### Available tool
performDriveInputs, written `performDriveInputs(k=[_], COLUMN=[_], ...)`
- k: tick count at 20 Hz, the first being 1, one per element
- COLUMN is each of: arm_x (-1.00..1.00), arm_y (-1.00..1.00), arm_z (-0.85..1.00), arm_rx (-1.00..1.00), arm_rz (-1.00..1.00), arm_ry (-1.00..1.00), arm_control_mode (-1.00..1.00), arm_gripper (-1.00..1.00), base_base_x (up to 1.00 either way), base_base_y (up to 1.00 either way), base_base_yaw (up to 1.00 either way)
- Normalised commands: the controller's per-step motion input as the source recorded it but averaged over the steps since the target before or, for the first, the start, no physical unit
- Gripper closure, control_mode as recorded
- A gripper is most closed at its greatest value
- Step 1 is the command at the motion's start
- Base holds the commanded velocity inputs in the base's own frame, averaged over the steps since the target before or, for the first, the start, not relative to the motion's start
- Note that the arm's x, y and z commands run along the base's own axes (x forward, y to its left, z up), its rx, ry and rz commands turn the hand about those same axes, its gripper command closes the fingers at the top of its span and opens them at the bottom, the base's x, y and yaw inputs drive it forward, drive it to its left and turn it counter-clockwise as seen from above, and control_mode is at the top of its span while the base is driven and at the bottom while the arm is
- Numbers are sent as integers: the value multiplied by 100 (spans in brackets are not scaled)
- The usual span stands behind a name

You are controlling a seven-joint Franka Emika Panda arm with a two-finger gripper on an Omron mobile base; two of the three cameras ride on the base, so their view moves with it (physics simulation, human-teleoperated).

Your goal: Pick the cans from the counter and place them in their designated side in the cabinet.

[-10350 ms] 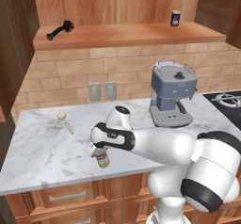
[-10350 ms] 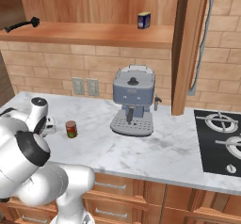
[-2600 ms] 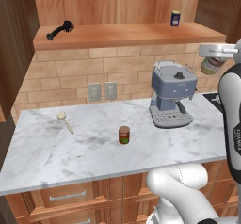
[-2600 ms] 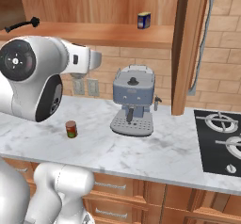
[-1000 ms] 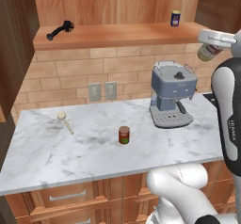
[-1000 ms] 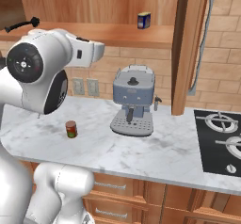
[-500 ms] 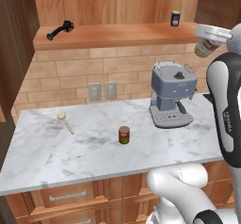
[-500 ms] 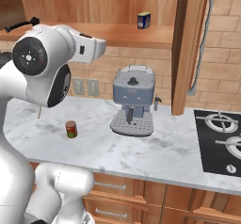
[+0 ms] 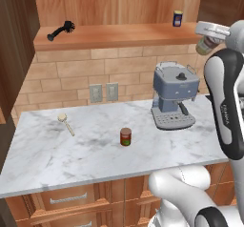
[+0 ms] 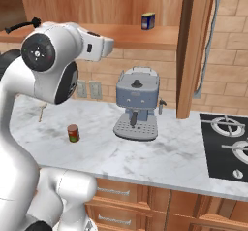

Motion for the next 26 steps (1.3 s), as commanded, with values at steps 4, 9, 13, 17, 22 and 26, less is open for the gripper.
performDriveInputs(k=[4, 9, 13, 17, 22, 26], arm_x=[13, 17, 19, 21, 20, 21], arm_y=[-13, -11, -10, -8, -8, -6], arm_z=[1, 0, 0, 0, 0, 0], arm_rx=[2, 1, 1, 1, 1, 0], arm_rz=[-2, -2, -1, -1, -1, -1], arm_ry=[0, 1, 1, 0, 0, 0], arm_control_mode=[-100, -100, -100, -100, -100, -100], arm_gripper=[100, 100, 100, 100, 100, 100], base_base_x=[0, 0, 0, 0, 0, 0], base_base_y=[0, 0, 0, 0, 0, 0], base_base_yaw=[0, 0, 0, 0, 0, 0])
